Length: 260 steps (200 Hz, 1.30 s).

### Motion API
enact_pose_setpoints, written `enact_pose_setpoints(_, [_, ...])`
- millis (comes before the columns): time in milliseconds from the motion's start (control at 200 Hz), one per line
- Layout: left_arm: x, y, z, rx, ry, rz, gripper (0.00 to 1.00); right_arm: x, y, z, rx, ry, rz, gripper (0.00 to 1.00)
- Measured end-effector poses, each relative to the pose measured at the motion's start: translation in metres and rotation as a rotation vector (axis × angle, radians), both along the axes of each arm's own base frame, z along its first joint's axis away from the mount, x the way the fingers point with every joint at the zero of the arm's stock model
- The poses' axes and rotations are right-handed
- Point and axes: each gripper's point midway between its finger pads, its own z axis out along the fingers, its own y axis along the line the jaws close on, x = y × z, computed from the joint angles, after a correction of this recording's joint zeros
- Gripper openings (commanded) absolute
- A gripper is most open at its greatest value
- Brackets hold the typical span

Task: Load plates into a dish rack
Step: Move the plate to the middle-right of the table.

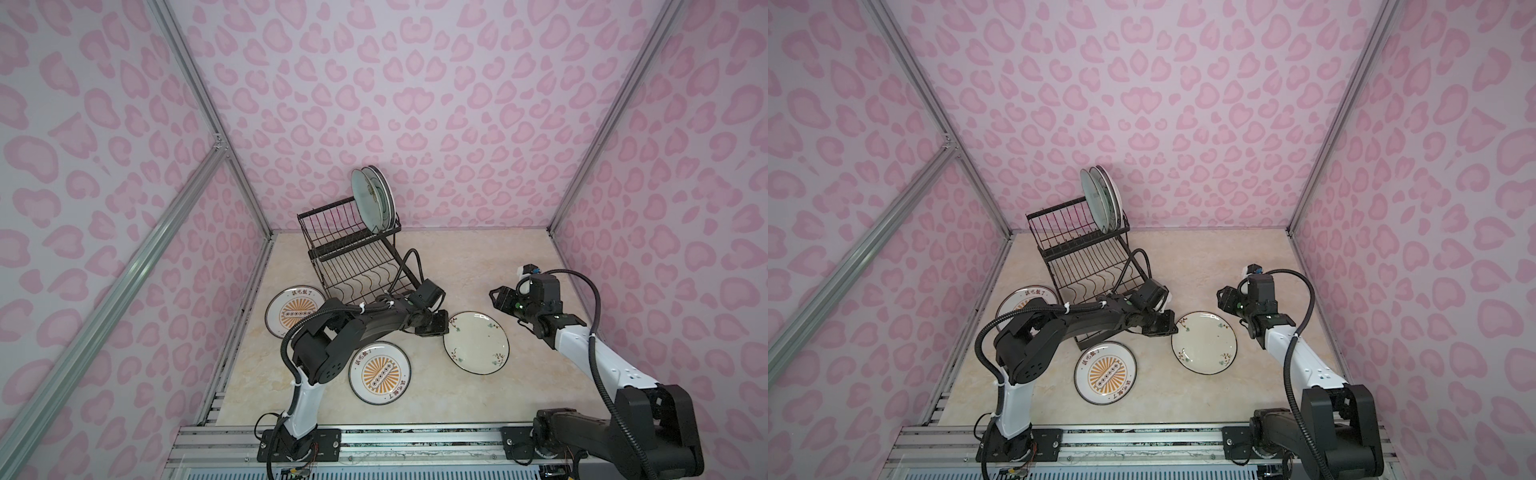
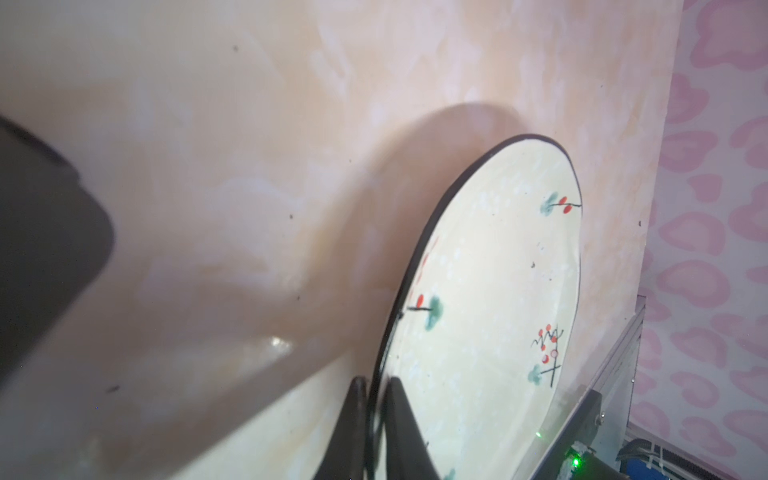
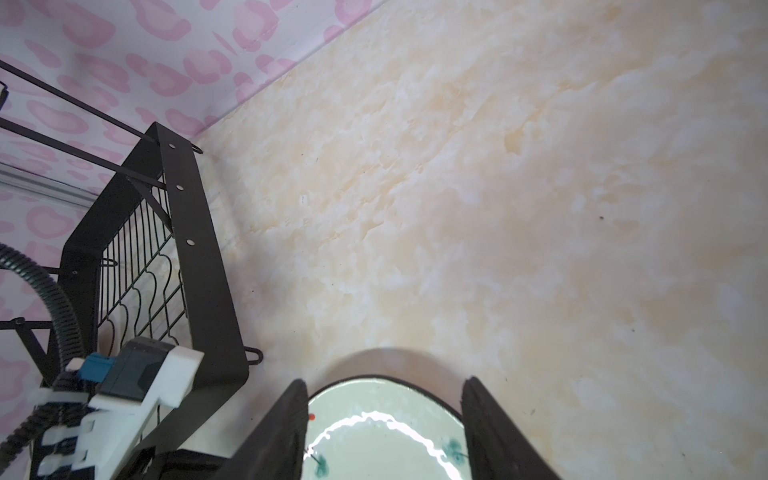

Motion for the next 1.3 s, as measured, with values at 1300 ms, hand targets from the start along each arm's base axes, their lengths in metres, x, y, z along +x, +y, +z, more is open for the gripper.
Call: enact_pose_setpoints(1300, [0.017, 0.003, 0.0, 0.009, -0.048, 0.103, 0.4, -0.065, -0.047, -0.057, 0.068, 0.136, -0.202, 0.66])
